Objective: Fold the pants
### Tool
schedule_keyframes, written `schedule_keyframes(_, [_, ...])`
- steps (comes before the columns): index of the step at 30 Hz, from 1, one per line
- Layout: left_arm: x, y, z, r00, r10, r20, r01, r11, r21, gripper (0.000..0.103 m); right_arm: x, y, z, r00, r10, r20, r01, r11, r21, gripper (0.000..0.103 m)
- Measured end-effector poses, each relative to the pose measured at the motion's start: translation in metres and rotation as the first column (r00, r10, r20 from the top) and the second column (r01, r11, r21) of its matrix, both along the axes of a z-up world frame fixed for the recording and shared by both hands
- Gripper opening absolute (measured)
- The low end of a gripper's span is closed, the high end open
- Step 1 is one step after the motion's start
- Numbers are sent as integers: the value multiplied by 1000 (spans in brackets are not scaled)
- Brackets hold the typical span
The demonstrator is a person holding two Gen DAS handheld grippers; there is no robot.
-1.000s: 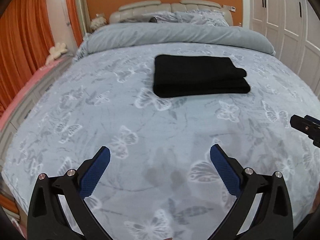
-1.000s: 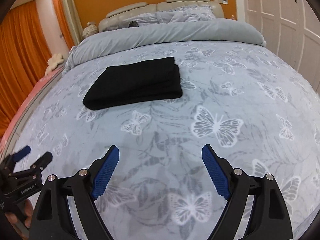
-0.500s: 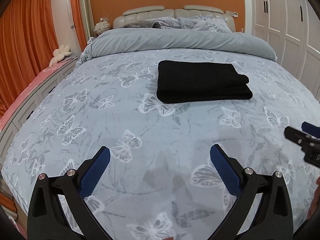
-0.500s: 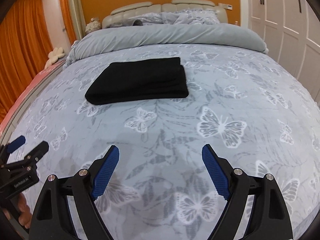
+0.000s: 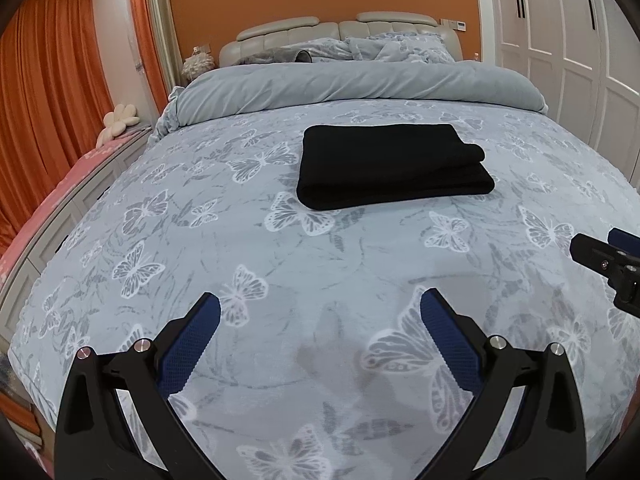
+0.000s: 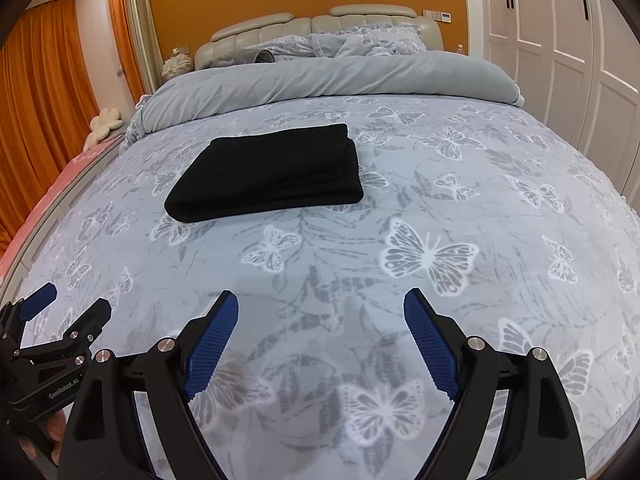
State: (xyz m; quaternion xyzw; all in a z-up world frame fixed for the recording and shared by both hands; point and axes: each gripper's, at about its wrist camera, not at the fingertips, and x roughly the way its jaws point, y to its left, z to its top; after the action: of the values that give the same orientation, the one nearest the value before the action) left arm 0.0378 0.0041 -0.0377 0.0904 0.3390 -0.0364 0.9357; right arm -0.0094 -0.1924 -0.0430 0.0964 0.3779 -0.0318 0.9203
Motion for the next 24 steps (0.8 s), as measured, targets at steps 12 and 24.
schedule_keyframes(12, [-2, -3, 3, 1000, -2, 11, 2, 1000, -9, 98, 0, 3, 2, 1000, 7, 7, -7, 1000, -5, 83])
schedule_keyframes(24, [-3, -7, 8, 1000, -7, 23, 7, 1000, -20, 98, 2, 12, 2, 1000, 22, 9, -22, 1000, -19, 83])
